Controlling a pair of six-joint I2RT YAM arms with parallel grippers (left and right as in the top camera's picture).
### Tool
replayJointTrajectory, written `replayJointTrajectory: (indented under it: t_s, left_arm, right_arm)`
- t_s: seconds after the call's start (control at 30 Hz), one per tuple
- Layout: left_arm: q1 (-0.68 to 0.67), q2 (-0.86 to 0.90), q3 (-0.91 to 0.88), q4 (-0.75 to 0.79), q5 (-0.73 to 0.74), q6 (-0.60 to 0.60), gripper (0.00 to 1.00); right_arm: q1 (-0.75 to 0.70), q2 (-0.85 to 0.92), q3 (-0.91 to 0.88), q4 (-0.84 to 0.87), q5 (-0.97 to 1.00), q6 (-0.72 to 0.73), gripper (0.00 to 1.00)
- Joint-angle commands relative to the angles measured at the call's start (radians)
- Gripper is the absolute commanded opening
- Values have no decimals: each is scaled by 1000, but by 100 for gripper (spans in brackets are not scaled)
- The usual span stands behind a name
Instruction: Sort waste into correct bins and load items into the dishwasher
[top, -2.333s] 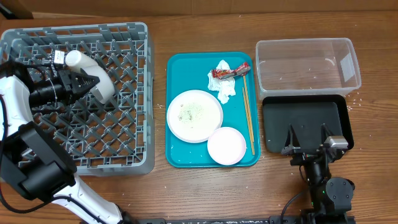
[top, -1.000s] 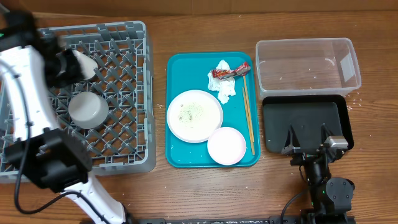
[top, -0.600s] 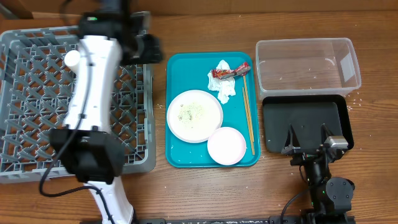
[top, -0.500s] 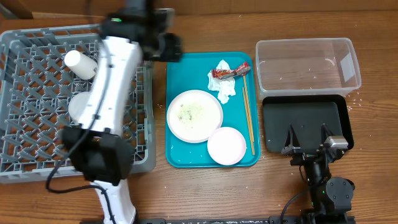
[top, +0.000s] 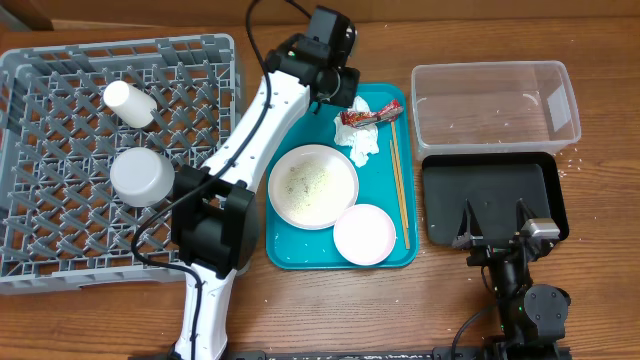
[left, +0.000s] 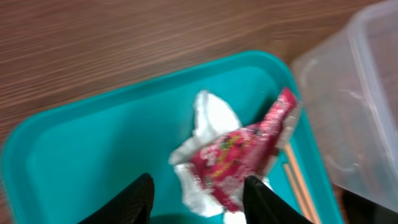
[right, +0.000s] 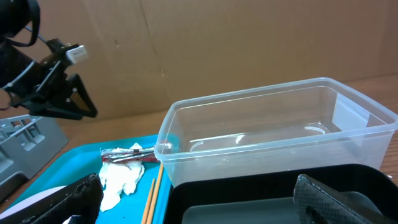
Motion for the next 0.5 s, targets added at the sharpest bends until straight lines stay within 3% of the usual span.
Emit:
replayJointTrajectory:
  t_s: [0.0, 0.07, 0.2, 0.27, 0.33, 0.4, 0.47]
  left_arm:
    - [73, -69, 34, -42, -145, -42, 45]
    - [127, -106, 39, -70, -198, -90, 46]
    - [253, -158, 39, -94, -188, -164, 67]
    - [320, -162, 39, -105, -137, -190, 73]
    - [372, -160, 39, -123, -82, -200, 83]
    - [424, -157, 39, -149, -29, -200, 100]
    - [463, -157, 39, -170, -9, -203, 100]
  right_arm:
    - [4, -12, -11, 3, 7, -4, 100]
    - [4, -12, -11, 3, 7, -4, 100]
    - [4, -12, -10, 4, 19, -9, 100]
    - [4, -12, -10, 6, 48, -8, 100]
    - [4, -12, -10, 15, 48, -7, 100]
    - [4, -12, -10, 47, 27, 24, 100]
    - [5, -12, -10, 59, -11, 50, 100]
